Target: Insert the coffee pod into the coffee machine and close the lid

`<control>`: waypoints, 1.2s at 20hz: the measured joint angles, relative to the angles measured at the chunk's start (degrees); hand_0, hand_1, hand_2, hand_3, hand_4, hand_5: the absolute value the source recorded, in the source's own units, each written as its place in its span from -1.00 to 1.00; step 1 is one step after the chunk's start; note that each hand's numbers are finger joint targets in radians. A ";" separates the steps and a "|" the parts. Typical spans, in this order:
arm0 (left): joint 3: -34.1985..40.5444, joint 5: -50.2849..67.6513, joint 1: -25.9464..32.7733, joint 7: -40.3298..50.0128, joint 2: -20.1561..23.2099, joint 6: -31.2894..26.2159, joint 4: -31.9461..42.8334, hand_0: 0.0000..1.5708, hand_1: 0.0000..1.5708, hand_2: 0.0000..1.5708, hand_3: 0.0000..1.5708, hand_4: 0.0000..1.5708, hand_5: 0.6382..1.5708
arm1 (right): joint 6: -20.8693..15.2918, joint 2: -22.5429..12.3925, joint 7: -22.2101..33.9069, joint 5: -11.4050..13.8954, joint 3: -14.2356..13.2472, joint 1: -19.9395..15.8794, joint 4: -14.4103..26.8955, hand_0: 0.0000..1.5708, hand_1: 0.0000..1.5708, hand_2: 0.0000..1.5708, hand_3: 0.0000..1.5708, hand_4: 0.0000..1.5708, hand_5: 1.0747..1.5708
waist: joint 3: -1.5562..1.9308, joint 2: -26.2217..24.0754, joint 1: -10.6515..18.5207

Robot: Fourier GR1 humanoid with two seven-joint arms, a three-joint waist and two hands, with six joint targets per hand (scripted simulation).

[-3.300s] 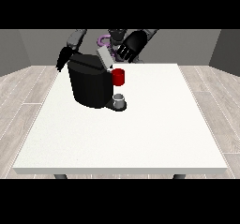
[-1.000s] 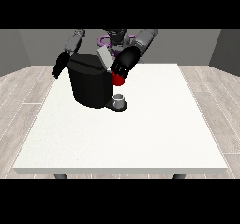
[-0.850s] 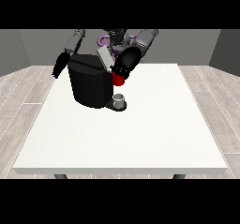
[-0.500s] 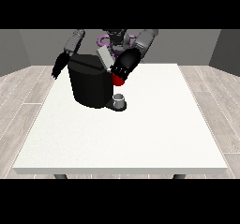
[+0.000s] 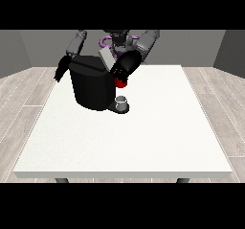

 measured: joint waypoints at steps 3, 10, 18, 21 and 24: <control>-0.36 -0.79 0.03 -2.08 1.51 0.35 0.16 0.33 0.33 0.34 -0.05 -1.00 1.00 | 0.44 -0.43 0.90 0.25 0.36 -0.14 -1.12 -1.00 -1.00 -1.00 -1.00 -0.80 1.00 | 0.03 0.57 -0.81; -1.62 -3.06 -0.16 -3.80 2.48 2.22 -0.61 -1.00 -1.00 -0.15 -0.32 -1.00 1.00 | 0.47 -0.94 1.27 0.31 -0.08 -1.14 -0.98 -1.00 -1.00 -1.00 -1.00 -0.81 1.00 | 0.06 1.36 -0.61; -1.43 -3.84 -0.39 -4.13 2.98 2.30 -0.16 -1.00 -1.00 -0.39 -0.51 -1.00 1.00 | 1.26 -1.47 1.61 -0.40 -0.83 -1.69 -0.30 -1.00 -1.00 -1.00 -1.00 -0.83 1.00 | 0.05 0.96 -0.06; -1.44 -4.01 0.12 -3.63 2.23 2.47 0.13 -1.00 -1.00 -0.58 -0.71 -1.00 1.00 | 0.82 -0.97 1.70 -0.32 -0.80 -1.15 0.10 -1.00 -1.00 -1.00 -1.00 -1.00 1.00 | 0.03 -0.07 0.47; -1.68 -4.22 1.63 -2.99 1.05 2.54 0.53 -1.00 -1.00 -1.00 -0.81 -1.00 1.00 | 0.35 -0.18 1.74 -0.29 -0.61 0.28 0.62 -1.00 -1.00 -1.00 -1.00 -1.00 1.00 | -0.02 -2.35 1.61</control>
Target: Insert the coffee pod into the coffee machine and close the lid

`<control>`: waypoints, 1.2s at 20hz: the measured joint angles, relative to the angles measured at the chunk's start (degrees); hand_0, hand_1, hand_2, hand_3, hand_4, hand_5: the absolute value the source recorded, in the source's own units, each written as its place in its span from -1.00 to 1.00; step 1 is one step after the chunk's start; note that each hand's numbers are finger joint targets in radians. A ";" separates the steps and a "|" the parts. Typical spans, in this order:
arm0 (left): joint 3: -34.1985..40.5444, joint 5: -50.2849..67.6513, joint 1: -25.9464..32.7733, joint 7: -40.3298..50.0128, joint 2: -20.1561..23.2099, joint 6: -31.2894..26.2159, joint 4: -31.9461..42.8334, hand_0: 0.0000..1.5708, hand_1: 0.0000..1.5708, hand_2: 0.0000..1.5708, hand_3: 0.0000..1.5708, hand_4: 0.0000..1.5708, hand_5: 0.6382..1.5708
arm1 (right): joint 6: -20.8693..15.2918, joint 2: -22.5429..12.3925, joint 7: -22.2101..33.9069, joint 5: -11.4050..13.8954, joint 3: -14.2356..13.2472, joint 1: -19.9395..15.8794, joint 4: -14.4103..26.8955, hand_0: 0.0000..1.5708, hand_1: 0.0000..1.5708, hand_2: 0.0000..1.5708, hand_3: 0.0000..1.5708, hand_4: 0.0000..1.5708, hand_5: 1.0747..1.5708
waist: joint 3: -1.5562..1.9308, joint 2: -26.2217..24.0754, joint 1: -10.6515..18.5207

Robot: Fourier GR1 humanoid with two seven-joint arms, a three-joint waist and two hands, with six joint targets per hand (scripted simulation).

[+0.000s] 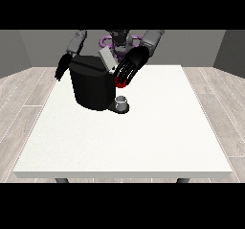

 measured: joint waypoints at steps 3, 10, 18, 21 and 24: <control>-0.16 0.31 2.92 1.04 -2.37 0.19 -0.23 -1.00 -1.00 -1.00 -0.93 -1.00 1.00 | 0.25 0.09 -0.84 -0.28 -0.23 3.11 1.34 -1.00 -1.00 -1.00 -1.00 -1.00 1.00 | -0.02 -3.64 2.03; 0.17 3.50 10.87 0.88 -9.05 -1.11 -2.10 -1.00 -1.00 -0.81 -1.00 -1.00 1.00 | 0.74 -0.18 -4.52 -1.68 -1.99 10.18 5.00 -1.00 -1.00 -1.00 -1.00 -1.00 1.00 | -0.03 -12.69 8.22; 13.73 21.73 23.87 -3.57 -21.28 -1.82 -1.04 -1.00 -1.00 -1.00 -1.00 -0.65 1.00 | 1.11 0.43 -5.46 -3.38 -3.03 16.70 4.45 -1.00 -1.00 -1.00 -1.00 -1.00 1.00 | -0.19 -24.18 15.56; 16.18 25.55 28.97 -4.07 -24.34 -3.14 -0.18 -1.00 -1.00 -1.00 -1.00 -0.46 1.00 | 3.03 0.39 -5.41 -4.99 -3.05 17.29 2.91 -1.00 -1.00 -1.00 -1.00 -1.00 1.00 | -0.14 -28.93 18.10; 16.87 27.11 33.73 -4.49 -25.98 -3.68 0.10 -1.00 -1.00 -1.00 -1.00 -0.59 1.00 | 6.44 -0.43 -3.74 -6.51 -2.26 16.92 0.78 -1.00 -1.00 -1.00 -1.00 -1.00 1.00 | -0.11 -32.67 19.76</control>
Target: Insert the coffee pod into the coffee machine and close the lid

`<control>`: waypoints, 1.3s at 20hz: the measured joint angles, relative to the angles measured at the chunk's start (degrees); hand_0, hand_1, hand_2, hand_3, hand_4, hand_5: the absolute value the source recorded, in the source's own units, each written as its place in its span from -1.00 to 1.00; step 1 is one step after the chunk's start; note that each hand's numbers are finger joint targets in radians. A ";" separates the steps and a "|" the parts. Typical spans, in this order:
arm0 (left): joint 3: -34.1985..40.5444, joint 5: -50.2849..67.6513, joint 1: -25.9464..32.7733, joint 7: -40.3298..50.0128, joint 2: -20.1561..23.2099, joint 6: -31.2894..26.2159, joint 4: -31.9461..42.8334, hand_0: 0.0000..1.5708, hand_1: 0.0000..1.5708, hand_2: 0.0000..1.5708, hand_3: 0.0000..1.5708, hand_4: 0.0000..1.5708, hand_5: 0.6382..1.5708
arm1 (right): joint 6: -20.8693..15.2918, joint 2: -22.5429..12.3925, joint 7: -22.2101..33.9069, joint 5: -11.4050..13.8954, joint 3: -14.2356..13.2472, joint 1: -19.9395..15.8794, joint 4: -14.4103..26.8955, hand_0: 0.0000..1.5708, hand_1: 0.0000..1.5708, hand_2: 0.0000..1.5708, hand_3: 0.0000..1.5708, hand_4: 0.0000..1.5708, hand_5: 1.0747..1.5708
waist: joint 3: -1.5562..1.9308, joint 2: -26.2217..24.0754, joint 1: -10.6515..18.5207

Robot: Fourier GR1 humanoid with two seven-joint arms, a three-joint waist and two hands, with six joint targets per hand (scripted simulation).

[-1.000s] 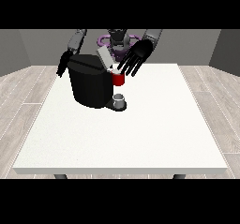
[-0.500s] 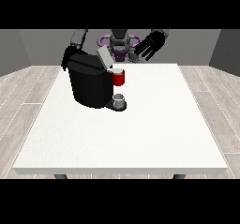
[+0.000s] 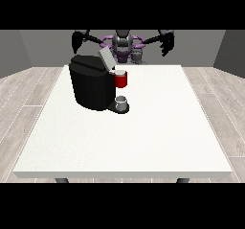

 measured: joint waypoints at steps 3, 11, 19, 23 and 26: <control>0.08 1.23 3.36 1.04 -1.00 -1.09 -0.54 -1.00 -1.00 -1.00 -1.00 -0.51 1.00 | 2.82 -1.63 1.01 -0.66 0.53 -0.33 -1.60 -1.00 -1.00 -1.00 -1.00 -0.80 1.00 | 0.02 -2.71 1.78; -3.08 6.95 8.82 2.92 -2.77 -1.86 -6.66 -1.00 -1.00 -1.00 -1.00 -0.42 1.00 | 4.36 -4.57 3.32 -0.04 0.01 -5.64 -2.29 -1.00 -1.00 -1.00 -1.00 -1.00 1.00 | 0.04 -2.06 5.43; -9.96 13.47 12.53 7.05 -3.32 -1.85 -15.74 -1.00 -1.00 -1.00 -1.00 -0.51 1.00 | 5.60 -6.53 5.43 -4.74 -5.62 -11.43 4.36 -1.00 -1.00 -1.00 -1.00 -0.88 1.00 | 0.08 0.88 9.74; -12.52 15.06 14.84 8.16 -3.25 -0.83 -20.87 -1.00 -1.00 -1.00 -1.00 -0.55 1.00 | 6.00 -6.53 5.62 -7.07 -7.44 -13.98 7.13 -1.00 -1.00 -1.00 -1.00 -0.79 1.00 | 0.08 3.51 10.45; -13.50 15.77 16.41 10.04 -3.16 -0.07 -24.86 -1.00 -1.00 -1.00 -1.00 -0.59 1.00 | 6.12 -6.56 7.62 -7.84 -7.42 -16.16 8.18 -1.00 -1.00 -1.00 -1.00 -0.93 1.00 | 0.06 4.71 10.09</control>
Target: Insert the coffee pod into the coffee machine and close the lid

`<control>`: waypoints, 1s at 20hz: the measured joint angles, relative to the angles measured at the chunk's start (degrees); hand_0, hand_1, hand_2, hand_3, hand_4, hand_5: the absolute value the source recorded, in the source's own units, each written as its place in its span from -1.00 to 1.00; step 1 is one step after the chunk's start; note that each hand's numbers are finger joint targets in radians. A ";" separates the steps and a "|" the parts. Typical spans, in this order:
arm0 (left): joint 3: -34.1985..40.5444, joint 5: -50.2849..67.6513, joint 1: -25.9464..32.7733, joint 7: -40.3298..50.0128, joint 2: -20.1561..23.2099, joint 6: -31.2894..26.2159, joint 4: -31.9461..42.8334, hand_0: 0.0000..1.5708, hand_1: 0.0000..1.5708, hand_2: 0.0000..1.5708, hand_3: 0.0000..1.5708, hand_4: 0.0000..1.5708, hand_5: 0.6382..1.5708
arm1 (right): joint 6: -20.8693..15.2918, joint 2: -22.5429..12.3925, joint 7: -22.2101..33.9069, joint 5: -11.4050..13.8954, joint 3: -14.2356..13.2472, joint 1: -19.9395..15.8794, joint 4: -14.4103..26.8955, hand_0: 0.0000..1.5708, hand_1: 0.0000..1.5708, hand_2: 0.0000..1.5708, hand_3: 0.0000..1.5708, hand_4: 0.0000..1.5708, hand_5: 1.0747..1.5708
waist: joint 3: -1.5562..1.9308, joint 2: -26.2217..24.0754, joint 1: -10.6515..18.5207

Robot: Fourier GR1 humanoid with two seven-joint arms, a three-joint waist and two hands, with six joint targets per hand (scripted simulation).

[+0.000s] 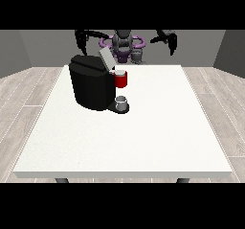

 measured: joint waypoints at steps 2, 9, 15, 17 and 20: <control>-0.81 0.25 1.54 0.79 0.05 0.13 -3.09 -1.00 -1.00 -1.00 -1.00 -0.66 1.00 | -0.13 0.32 -0.85 0.28 0.47 -0.58 1.02 -1.00 -1.00 -1.00 -1.00 -1.00 1.00 | 0.02 1.26 -0.07; -0.86 2.90 4.71 2.18 1.79 -0.33 -11.13 -1.00 -1.00 -1.00 -1.00 -0.55 1.00 | -0.28 1.42 -0.98 0.88 2.60 -5.55 3.14 -1.00 -1.00 -1.00 -1.00 -1.00 1.00 | 0.02 5.62 -1.47; -1.75 3.80 6.87 4.01 2.04 0.42 -17.02 -1.00 -1.00 -1.00 -1.00 -0.52 1.00 | -0.17 1.32 -3.50 1.88 3.53 -8.54 5.46 -1.00 -1.00 -1.00 -1.00 -0.91 1.00 | -0.08 8.29 -1.72; -1.41 4.19 6.75 5.53 2.39 1.08 -18.53 -1.00 -1.00 -1.00 -1.00 -0.57 1.00 | 0.38 1.26 -3.14 1.88 3.89 -9.68 6.14 -1.00 -1.00 -1.00 -1.00 -0.90 1.00 | -0.06 8.71 -2.18; -0.32 5.08 7.98 4.91 3.78 0.76 -18.78 -1.00 -1.00 -1.00 -1.00 -0.58 1.00 | 0.77 1.68 -2.12 1.90 4.65 -10.92 6.19 -1.00 -1.00 -1.00 -1.00 -0.74 1.00 | 0.00 9.19 -3.18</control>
